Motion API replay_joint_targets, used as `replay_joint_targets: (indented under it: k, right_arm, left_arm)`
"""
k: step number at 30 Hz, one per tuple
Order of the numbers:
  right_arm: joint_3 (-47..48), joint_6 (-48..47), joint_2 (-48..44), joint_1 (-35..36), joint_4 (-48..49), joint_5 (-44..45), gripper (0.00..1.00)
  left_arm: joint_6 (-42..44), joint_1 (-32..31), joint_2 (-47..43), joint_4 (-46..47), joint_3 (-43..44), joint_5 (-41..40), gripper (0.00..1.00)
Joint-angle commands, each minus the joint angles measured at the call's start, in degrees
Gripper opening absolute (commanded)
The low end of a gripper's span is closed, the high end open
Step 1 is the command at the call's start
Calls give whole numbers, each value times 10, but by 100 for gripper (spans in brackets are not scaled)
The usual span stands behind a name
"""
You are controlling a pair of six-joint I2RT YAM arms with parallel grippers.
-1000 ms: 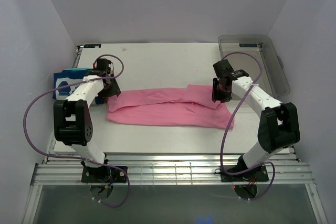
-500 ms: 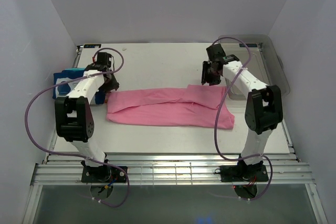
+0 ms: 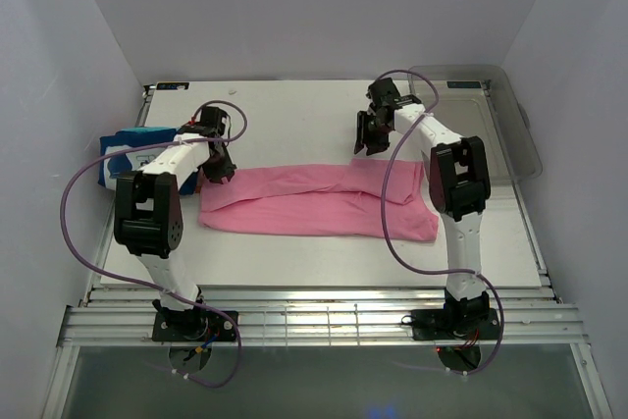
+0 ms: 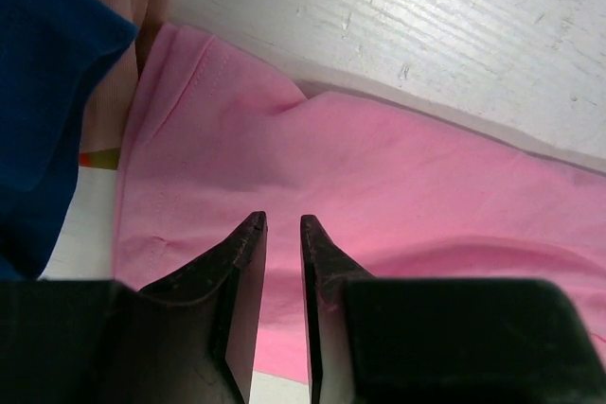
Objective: Fold and stack the t-shirts
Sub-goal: Fold the other side of the tshirt into a rectangle
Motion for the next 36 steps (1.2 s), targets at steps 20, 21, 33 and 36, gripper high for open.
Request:
replay_joint_targets:
  k: [20,21,33,36]
  right_arm:
    - [4,-17,26,33,8,1,47]
    - [8,-17,26,33,10,4,47]
    - [4,-38,34,38,-8,51,30]
    - [-28,-40,31,45,-4,53,12]
  left_arm:
    - [0,2,23,12,5,-1,31]
    - [1,1,20,13,1,-1,31]
    - [8,1,-2,12,-9,-11,31]
    - [10,1,-3,11,-8,-11,31]
